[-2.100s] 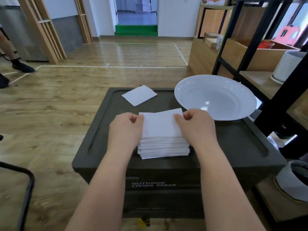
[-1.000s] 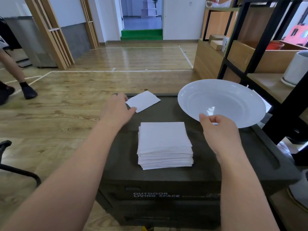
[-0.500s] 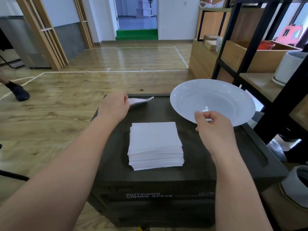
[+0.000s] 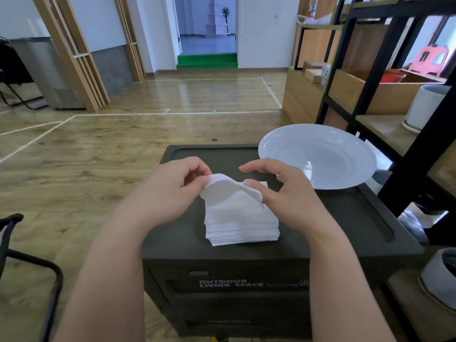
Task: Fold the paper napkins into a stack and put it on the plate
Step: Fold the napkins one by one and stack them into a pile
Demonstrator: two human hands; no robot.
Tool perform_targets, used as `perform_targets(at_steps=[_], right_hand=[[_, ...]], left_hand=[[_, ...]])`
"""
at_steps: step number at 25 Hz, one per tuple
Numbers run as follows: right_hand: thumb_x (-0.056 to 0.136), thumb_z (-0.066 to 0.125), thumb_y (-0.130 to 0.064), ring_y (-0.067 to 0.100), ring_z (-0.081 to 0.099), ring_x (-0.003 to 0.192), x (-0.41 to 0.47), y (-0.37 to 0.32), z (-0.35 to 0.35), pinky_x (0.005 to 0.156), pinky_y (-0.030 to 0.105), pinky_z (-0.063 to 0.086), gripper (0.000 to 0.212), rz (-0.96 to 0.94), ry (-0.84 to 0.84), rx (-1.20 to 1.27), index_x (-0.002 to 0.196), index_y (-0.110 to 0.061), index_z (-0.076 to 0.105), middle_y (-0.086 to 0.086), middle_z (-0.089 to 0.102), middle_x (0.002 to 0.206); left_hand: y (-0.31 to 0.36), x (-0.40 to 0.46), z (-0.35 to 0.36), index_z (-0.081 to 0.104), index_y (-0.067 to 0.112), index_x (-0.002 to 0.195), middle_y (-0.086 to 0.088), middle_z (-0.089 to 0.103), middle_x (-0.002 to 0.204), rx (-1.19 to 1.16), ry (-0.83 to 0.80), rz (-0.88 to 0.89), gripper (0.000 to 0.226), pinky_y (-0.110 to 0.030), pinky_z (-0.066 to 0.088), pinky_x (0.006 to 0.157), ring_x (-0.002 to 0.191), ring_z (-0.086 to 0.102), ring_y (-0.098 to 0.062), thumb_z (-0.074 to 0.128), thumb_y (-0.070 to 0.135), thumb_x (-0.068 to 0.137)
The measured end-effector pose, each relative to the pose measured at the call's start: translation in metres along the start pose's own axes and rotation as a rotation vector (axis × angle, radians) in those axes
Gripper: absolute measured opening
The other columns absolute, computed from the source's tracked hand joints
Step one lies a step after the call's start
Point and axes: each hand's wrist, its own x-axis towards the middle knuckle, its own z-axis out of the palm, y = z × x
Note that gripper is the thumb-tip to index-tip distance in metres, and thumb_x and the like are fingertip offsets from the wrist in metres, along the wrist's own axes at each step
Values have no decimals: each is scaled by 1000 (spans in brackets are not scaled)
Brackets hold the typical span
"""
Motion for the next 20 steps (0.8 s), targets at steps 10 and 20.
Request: perform_targets(at_steps=[10,20], right_hand=[[86,65,-28,-10,57,75,8,3,12,57,1,40,16,99,273,26,75,-40,66,-29,65,80],[85,64,-36,15,63,70,8,11,7,65,29,50,22,305,183,140,84,-15,72,4,71,83]], left_hand=[[-7,6,32,70,39,100,11,75,91,-711,1,-144,21,-22,50,72,83,68,-6,55,48,88],[-4,18,51,70,5,88,-14,71,81,-763,236,-359,38,-29,43,71,73,61,-17,54,39,93]])
